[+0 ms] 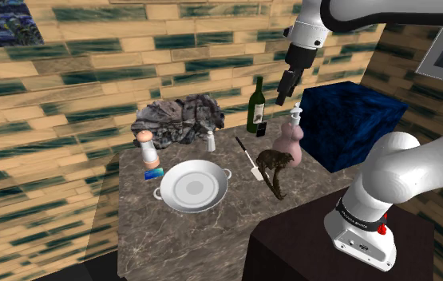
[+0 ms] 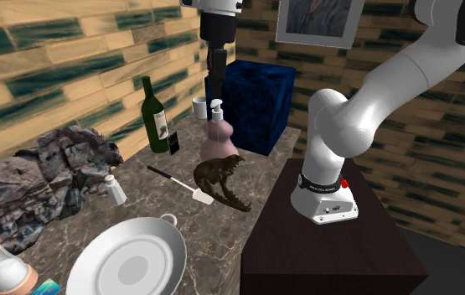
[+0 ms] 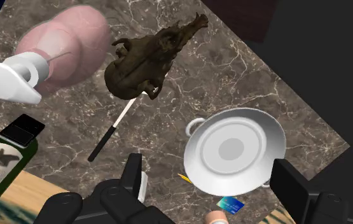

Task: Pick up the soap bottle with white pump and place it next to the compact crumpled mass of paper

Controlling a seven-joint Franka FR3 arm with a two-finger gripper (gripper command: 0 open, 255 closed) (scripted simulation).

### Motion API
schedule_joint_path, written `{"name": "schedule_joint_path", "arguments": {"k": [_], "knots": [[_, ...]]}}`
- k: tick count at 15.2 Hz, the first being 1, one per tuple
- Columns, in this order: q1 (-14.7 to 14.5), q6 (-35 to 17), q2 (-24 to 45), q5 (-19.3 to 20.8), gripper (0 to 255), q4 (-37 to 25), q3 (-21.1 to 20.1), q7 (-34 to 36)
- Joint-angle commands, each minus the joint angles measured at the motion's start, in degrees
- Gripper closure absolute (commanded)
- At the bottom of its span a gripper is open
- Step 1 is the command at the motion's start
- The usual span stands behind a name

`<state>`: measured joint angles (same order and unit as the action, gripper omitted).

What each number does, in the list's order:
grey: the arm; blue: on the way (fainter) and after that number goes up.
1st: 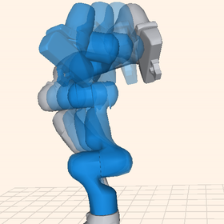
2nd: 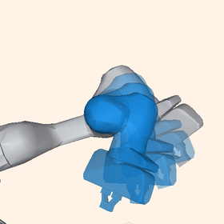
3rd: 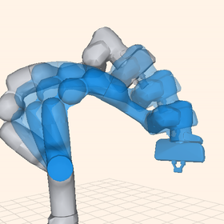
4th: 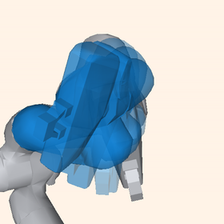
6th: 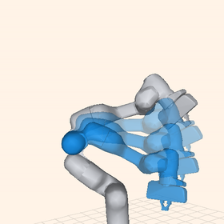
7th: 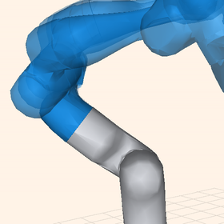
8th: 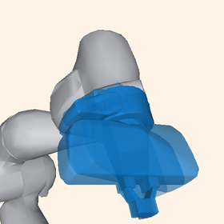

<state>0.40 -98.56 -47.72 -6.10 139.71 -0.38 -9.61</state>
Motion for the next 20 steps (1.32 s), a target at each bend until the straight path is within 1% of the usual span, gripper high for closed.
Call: {"name": "schedule_joint_path", "arguments": {"k": [1, 9, 16, 17, 20], "knots": [[0.0, 0.0, 0.0, 0.0, 0, 0.0, 0.0, 0.0], [4.6, -5.27, 1.54, 8.09, 0, 5.9, 6.81, -8.27], [9.05, -11.51, 6.26, 15.43, 0, 8.18, 13.19, -15.18], [9.52, -12.28, 6.97, 16.21, 0, 8.26, 13.91, -15.9], [9.63, -14.81, 7.59, 16.51, 0, 10.17, 14.29, -15.86]]}}
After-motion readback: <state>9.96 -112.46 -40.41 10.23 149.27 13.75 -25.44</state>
